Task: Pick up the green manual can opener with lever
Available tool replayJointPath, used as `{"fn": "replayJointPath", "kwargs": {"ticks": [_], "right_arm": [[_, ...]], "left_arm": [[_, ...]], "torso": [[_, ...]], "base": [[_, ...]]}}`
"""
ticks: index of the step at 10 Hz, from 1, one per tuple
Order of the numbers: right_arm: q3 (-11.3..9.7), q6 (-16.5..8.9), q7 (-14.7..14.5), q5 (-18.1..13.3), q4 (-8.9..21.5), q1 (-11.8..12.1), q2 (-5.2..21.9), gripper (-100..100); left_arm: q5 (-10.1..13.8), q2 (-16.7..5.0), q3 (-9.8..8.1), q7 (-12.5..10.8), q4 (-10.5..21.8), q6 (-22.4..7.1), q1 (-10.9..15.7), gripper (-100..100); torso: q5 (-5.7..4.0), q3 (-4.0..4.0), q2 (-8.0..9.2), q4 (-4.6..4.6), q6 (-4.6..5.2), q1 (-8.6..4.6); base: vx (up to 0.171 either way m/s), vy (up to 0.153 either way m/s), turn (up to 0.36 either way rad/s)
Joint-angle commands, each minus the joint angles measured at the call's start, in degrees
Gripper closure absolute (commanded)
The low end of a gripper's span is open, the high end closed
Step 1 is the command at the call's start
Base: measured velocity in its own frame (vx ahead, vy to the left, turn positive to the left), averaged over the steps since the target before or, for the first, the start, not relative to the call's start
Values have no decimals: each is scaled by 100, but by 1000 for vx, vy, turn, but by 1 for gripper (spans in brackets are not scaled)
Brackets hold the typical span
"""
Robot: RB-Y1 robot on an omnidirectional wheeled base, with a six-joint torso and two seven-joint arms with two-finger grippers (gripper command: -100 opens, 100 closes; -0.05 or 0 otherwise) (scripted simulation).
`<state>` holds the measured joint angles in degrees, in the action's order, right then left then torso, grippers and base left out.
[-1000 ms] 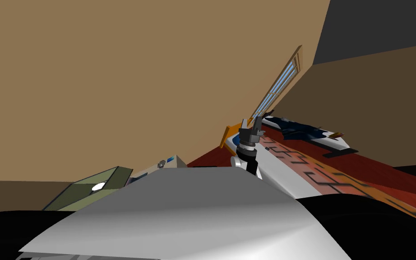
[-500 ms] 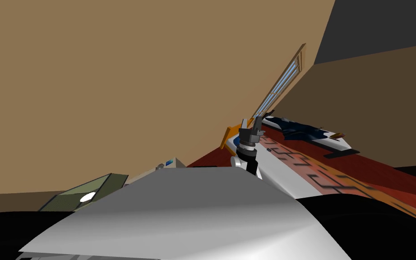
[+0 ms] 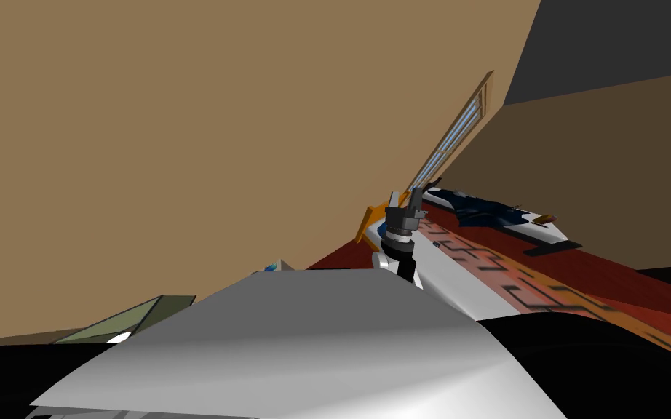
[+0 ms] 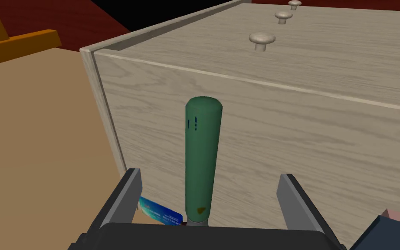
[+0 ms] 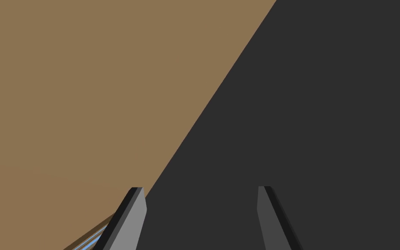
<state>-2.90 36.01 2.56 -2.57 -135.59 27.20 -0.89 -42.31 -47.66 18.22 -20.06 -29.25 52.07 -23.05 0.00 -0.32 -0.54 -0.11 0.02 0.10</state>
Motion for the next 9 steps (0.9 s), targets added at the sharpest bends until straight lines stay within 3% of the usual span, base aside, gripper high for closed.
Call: {"fn": "replayJointPath", "kwargs": {"ticks": [1,2,4,6,9], "right_arm": [[0,0,0,0,0,0,0,0],[0,0,0,0,0,0,0,0],[0,0,0,0,0,-1,0,0],[0,0,0,0,0,-1,0,0],[0,0,0,0,0,-1,0,0]], "left_arm": [[-46,-30,27,1,191,16,72,-100],[-112,-81,68,-5,376,41,177,-100],[-112,-81,68,-5,374,41,177,-100],[-222,-129,145,-10,663,68,357,-100],[-268,-123,182,-11,765,70,425,-100]], "torso": [[0,0,0,0,0,0],[2,-1,0,1,8,4],[1,3,4,6,26,11],[4,2,0,8,33,19],[13,-12,-25,6,55,32]], "base": [[137,26,-1],[95,20,-11],[48,3,-17],[84,3,-24],[63,2,-21]]}}
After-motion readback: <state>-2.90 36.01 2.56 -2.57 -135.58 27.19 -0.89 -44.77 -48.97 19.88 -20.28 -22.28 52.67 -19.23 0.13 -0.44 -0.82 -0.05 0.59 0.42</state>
